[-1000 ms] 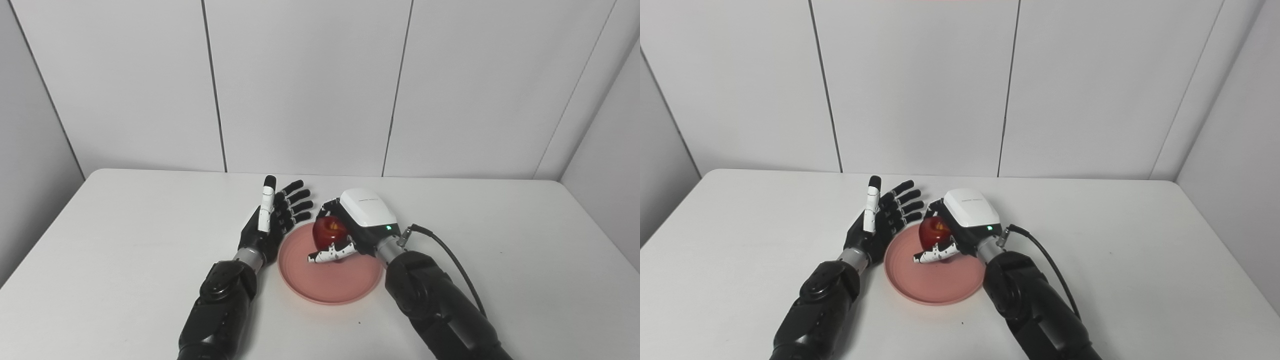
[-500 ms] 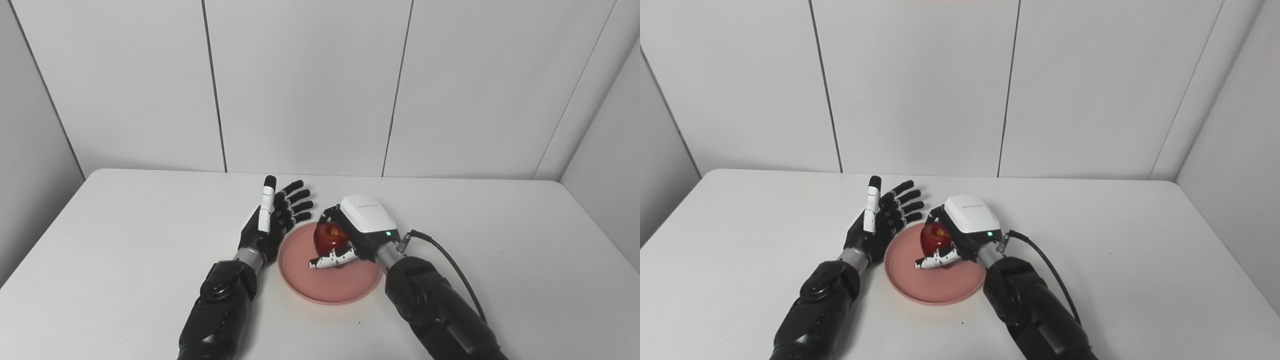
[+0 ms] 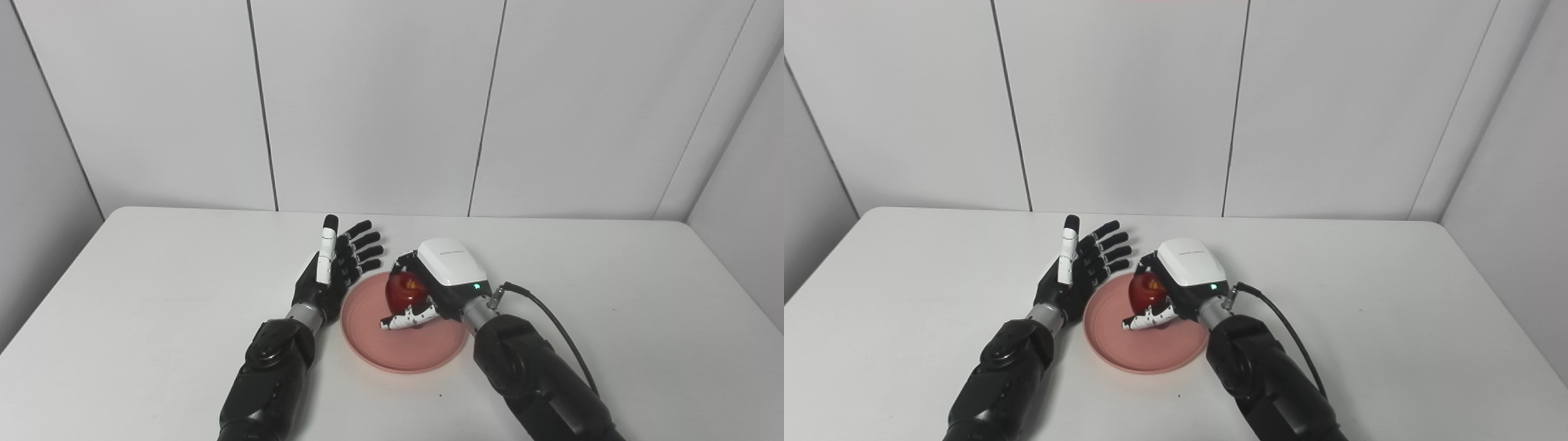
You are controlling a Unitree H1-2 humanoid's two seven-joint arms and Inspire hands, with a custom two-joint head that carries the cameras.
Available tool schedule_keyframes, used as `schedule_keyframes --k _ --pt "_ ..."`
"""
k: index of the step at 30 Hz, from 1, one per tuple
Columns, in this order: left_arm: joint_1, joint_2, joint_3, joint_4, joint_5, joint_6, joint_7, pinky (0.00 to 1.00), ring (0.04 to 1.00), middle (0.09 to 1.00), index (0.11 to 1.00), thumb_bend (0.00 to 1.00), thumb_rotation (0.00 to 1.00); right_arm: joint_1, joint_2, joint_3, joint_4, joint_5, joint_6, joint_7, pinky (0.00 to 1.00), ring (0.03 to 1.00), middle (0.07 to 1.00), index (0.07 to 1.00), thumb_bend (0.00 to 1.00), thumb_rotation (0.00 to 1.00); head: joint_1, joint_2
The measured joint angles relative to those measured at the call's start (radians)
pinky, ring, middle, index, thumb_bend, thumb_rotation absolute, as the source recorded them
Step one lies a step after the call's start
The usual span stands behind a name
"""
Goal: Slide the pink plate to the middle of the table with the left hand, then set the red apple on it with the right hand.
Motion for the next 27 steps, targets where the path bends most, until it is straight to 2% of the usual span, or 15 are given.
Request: schedule_keyframes --k 1,6,9,12,21,27 --pt "0.000 0.000 0.000 0.000 0.000 0.000 0.000 0.78 0.807 0.821 0.802 0.90 1.00 0.000 -0.001 0.001 -0.004 -0.004 0.000 0.007 0.21 0.302 0.415 0.651 0.72 0.69 -0.002 0.000" --pt "0.000 0.000 0.003 0.001 -0.001 0.000 0.000 0.81 0.825 0.824 0.799 0.88 1.00 0.000 -0.007 0.003 -0.014 -0.036 0.001 0.042 0.22 0.322 0.431 0.684 0.80 0.79 0.000 0.000" --pt "0.000 0.000 0.003 0.000 -0.001 0.000 0.000 0.81 0.816 0.823 0.804 0.89 1.00 0.000 -0.008 0.000 -0.020 -0.041 0.003 0.069 0.23 0.334 0.462 0.732 0.91 0.87 0.000 0.000" --pt "0.000 0.000 0.002 0.000 -0.001 0.000 0.000 0.81 0.815 0.827 0.810 0.88 1.00 0.000 -0.008 -0.007 -0.031 -0.039 0.009 0.103 0.24 0.353 0.488 0.743 0.97 0.91 0.000 0.000" --pt "0.000 0.000 0.004 0.000 -0.003 0.000 0.000 0.81 0.827 0.827 0.808 0.90 1.00 0.000 -0.006 -0.029 -0.040 -0.029 0.013 0.116 0.34 0.483 0.628 0.758 1.00 0.98 0.000 -0.002" --pt "-0.001 0.000 0.004 0.002 -0.003 0.001 0.000 0.84 0.864 0.845 0.821 0.92 1.00 0.000 -0.007 -0.034 -0.041 -0.029 0.013 0.116 0.35 0.507 0.662 0.766 1.00 1.00 -0.002 -0.003"
